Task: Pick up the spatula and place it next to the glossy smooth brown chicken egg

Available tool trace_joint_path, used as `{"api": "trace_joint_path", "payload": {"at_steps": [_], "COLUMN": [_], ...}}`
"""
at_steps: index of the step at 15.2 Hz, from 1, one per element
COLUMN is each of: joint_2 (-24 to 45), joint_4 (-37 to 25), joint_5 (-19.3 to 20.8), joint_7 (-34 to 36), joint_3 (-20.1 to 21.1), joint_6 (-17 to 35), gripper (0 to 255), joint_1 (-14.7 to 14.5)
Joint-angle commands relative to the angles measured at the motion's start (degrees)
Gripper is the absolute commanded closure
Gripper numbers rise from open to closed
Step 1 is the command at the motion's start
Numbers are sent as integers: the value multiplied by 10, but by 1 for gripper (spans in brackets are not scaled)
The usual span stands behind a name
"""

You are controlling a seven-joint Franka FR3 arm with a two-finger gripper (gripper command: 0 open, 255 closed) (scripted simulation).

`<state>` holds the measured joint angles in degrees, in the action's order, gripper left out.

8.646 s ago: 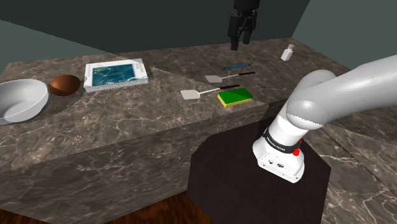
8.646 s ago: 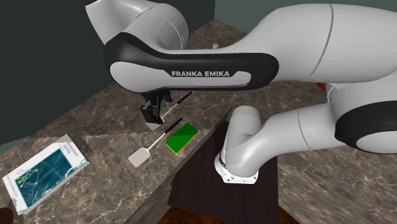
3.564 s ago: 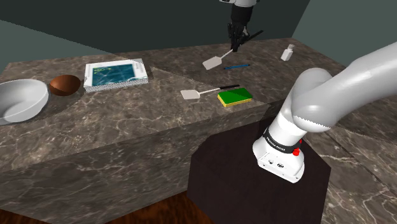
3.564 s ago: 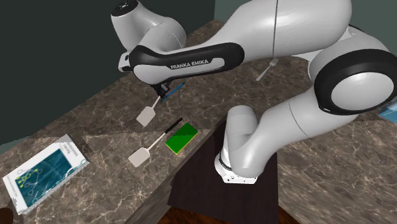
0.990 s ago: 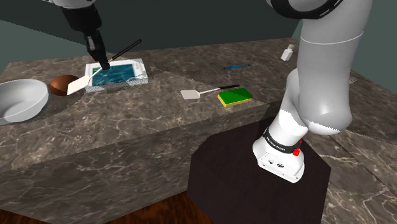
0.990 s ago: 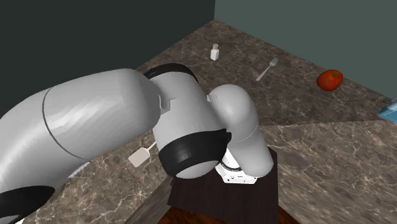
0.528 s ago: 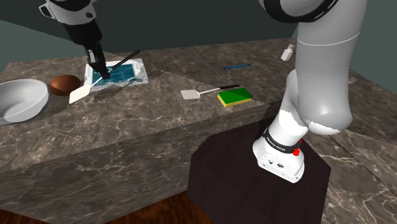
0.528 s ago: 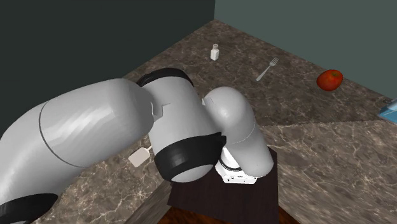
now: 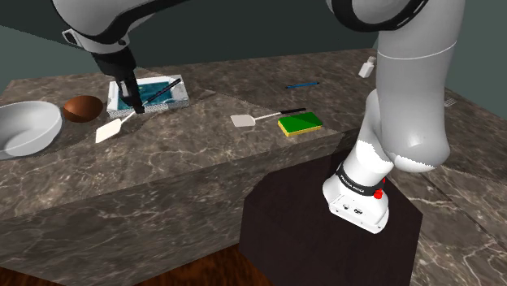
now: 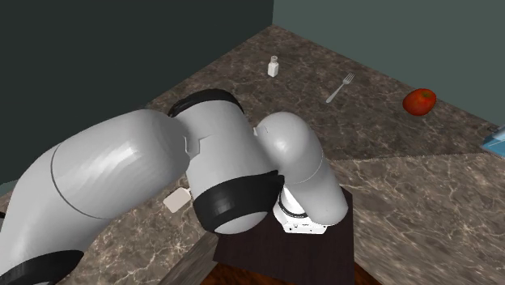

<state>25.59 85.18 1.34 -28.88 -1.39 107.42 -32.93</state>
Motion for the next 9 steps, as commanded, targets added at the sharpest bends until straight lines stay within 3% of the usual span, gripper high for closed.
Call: {"api": "trace_joint_path", "payload": {"at_steps": [1, 9], "joint_2": [2, 21], "joint_4": [13, 47], "joint_5": [0, 0], "joint_7": [1, 2], "joint_3": [0, 0], "joint_6": [15, 68], "gripper": [255, 255], "joint_1": [0, 0]}}
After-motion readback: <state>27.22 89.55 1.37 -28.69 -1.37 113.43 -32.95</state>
